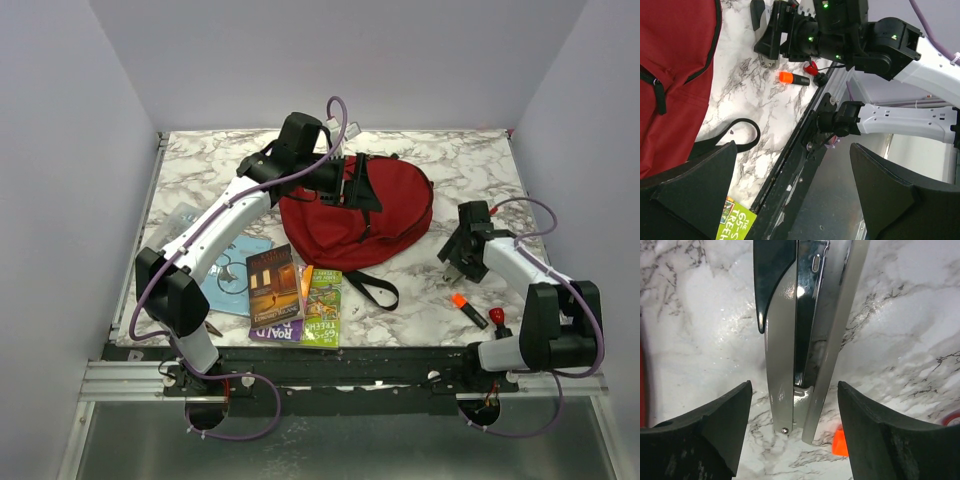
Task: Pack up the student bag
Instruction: Adjust the stationery at the center of the board, then pick up the stationery from the center of the board, then place the stationery in the student bag.
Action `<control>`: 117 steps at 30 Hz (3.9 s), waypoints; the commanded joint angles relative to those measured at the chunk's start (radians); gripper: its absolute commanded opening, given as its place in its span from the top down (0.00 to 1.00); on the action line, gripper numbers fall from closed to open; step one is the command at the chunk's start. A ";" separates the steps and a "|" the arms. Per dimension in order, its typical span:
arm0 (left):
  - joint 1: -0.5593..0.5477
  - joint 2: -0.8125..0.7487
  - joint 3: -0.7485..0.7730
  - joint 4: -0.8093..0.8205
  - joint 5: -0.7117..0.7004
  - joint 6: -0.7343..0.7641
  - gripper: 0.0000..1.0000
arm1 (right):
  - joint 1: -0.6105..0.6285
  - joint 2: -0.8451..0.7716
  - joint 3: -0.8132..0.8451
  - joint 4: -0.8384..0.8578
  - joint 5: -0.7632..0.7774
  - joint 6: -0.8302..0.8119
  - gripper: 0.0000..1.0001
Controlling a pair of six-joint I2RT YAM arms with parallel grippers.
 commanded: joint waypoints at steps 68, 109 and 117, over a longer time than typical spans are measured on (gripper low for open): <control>-0.089 0.583 0.553 -0.293 -0.809 0.108 1.00 | 0.289 -0.154 0.103 0.294 -0.485 -0.449 0.99; 0.003 0.482 0.400 -0.214 -0.341 0.027 1.00 | 0.306 0.531 0.564 0.495 -0.853 -0.485 0.87; 0.013 0.486 0.388 -0.209 -0.336 0.028 1.00 | 0.302 0.523 0.323 1.076 -0.822 -0.013 0.70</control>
